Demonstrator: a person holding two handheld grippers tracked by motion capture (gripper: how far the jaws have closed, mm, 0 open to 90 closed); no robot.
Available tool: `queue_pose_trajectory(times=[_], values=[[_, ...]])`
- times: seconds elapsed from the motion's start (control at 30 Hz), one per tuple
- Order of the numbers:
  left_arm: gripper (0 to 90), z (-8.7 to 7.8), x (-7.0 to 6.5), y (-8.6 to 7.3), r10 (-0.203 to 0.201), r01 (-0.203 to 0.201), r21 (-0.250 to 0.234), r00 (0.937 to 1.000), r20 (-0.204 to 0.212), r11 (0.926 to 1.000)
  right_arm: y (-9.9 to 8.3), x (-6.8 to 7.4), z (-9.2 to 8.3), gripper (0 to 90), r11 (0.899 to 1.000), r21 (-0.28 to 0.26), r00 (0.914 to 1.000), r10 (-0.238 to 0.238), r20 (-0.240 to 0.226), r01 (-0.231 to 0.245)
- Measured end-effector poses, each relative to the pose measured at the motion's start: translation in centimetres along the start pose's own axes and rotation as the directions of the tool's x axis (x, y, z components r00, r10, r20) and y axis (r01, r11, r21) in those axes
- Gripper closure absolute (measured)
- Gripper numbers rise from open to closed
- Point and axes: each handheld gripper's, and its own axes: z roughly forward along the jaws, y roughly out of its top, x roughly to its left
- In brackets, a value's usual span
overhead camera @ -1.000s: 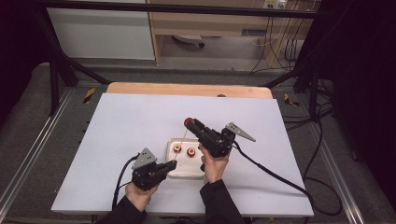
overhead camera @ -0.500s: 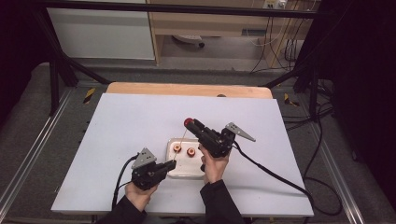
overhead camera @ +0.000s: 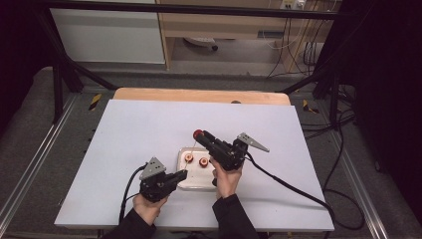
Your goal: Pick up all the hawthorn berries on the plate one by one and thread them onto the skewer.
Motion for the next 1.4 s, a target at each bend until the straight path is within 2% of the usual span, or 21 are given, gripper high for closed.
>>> queue_pose_trajectory(times=[0.17,0.3,0.53,0.7,1.03,1.4], values=[[88.3,0.1,0.0,-0.1,0.0,0.0,0.009,1.0,0.001,1.0,-0.4,0.1,0.0,61.6,1.0,0.013,1.0,-0.008,-0.003,0.008],[88.2,0.0,0.0,0.0,-0.001,0.001,-0.004,1.0,0.002,1.0,-0.5,0.1,-0.1,61.7,0.999,0.034,0.9999,-0.013,-0.007,0.013],[88.2,0.1,0.2,-0.2,-0.008,0.008,0.011,1.0,-0.004,0.9999,-1.8,0.1,0.0,61.8,0.998,0.063,0.9999,-0.005,-0.01,0.006],[88.3,0.2,0.3,-0.2,-0.008,0.008,0.004,0.9999,-0.01,1.0,-2.5,0.4,-0.1,61.9,0.997,0.082,0.9999,-0.002,-0.01,0.003],[88.2,0.3,0.7,0.0,-0.011,0.012,0.009,0.9997,-0.022,0.9999,-4.8,0.7,-0.3,61.9,0.984,0.176,0.9998,0.002,-0.019,0.001],[88.2,0.5,0.8,-0.1,0.006,-0.005,0.025,0.9996,-0.026,0.9997,-5.7,0.9,-0.4,61.8,0.975,0.222,0.9999,-0.01,-0.01,0.012]])
